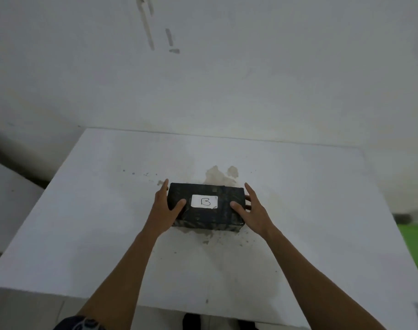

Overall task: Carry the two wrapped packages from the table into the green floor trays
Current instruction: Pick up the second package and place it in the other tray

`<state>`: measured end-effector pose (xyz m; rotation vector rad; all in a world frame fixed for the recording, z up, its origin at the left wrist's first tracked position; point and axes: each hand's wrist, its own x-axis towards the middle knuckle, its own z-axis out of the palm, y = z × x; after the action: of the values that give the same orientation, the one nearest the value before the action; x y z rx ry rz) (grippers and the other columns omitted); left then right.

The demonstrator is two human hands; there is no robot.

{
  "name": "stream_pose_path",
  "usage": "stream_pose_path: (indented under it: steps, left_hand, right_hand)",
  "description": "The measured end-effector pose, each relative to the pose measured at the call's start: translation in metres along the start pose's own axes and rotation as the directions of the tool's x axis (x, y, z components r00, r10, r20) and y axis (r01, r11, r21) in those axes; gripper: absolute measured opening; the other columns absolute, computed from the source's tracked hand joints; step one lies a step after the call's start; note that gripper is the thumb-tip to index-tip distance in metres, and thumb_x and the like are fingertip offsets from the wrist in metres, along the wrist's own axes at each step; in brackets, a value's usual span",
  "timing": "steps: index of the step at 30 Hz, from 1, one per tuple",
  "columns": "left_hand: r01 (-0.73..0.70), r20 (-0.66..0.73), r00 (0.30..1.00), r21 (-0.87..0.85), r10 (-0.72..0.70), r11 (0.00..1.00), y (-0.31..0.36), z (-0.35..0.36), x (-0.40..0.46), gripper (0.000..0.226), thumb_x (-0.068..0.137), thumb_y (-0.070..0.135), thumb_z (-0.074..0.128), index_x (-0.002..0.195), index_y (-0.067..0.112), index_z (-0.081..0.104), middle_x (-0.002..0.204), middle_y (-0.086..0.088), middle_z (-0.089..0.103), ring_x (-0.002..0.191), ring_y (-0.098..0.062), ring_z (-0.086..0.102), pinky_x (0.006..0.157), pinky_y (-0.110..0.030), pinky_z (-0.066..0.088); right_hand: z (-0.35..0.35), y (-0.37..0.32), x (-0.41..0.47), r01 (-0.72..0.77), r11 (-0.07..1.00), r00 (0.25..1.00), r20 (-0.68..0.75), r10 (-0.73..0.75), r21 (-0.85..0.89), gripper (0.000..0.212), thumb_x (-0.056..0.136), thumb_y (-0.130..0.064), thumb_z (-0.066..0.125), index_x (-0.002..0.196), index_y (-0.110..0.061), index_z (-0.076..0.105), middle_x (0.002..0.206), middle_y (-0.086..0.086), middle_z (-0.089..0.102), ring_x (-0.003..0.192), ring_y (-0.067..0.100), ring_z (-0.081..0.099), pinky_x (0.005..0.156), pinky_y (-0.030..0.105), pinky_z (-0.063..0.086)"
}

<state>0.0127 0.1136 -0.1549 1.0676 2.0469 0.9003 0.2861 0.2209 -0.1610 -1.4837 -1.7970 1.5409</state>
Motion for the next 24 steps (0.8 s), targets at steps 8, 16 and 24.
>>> stream_pose_path:
  steps: [8,16,24]
  left_hand:
    - [-0.077,0.086,0.991,-0.217,0.098,0.973,-0.028,0.007,0.018,0.08,0.09,0.04,0.064,0.154,0.031,0.016,0.151,0.0,0.04,0.13,-0.018,0.048,0.091,-0.021,0.053]
    - [-0.113,0.126,0.98,-0.273,0.152,0.955,-0.005,0.015,0.019,0.072,0.088,0.034,0.067,0.147,0.038,0.026,0.141,0.002,0.041,0.122,-0.016,0.05,0.088,-0.029,0.056]
    - [-0.226,0.288,0.912,-0.238,0.291,0.945,0.057,0.067,0.004,0.064,0.085,0.048,0.064,0.14,0.047,0.031,0.128,0.006,0.042,0.112,-0.006,0.053,0.082,-0.022,0.054]
  right_hand:
    - [0.025,0.008,0.002,-0.037,0.982,0.994,-0.094,0.056,0.187,0.069,0.093,-0.053,0.064,0.153,-0.045,0.031,0.129,-0.013,0.056,0.113,0.002,0.061,0.076,0.014,0.059]
    - [0.019,0.0,-0.023,-0.009,0.961,0.969,-0.236,0.076,0.275,0.054,0.094,-0.052,0.062,0.144,-0.045,0.041,0.128,-0.015,0.061,0.114,0.004,0.064,0.079,0.02,0.059]
    - [-0.047,0.014,-0.082,-0.026,0.956,0.898,-0.413,0.15,0.291,0.049,0.094,-0.054,0.058,0.14,-0.044,0.043,0.126,-0.015,0.061,0.114,0.005,0.061,0.09,0.027,0.053]
